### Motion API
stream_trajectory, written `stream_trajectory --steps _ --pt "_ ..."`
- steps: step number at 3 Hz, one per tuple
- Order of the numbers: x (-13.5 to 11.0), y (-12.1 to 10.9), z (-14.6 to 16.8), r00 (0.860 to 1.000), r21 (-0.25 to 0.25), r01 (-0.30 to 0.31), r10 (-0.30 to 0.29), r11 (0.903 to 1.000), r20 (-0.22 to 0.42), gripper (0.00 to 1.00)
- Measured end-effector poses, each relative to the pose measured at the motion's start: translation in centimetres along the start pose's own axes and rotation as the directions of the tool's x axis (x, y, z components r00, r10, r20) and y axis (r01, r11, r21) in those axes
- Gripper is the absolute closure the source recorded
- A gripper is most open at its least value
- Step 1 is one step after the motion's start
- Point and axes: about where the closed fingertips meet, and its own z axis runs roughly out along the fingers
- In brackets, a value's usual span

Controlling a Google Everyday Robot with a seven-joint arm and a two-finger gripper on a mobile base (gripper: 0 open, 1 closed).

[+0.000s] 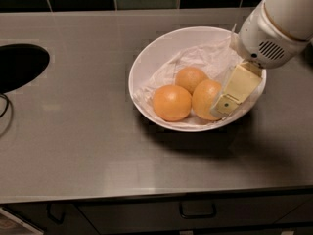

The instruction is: Pick orange from white bowl

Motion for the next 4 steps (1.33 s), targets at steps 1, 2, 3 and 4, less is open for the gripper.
stream_trajectory --steps 1,2,3,4 --pt "-0.2 -0.2 1.1 0.999 -0.004 -0.035 0.035 0.9994 0.018 0.18" --pt "-0.3 -0.5 1.9 0.998 -0.002 -0.058 0.059 0.9983 0.028 0.24" --pt "-0.2 -0.7 2.4 0.997 0.003 -0.075 0.074 0.9972 0.033 0.25" --pt "0.0 -0.8 2.8 0.996 0.024 -0.087 0.086 0.9960 0.028 0.24"
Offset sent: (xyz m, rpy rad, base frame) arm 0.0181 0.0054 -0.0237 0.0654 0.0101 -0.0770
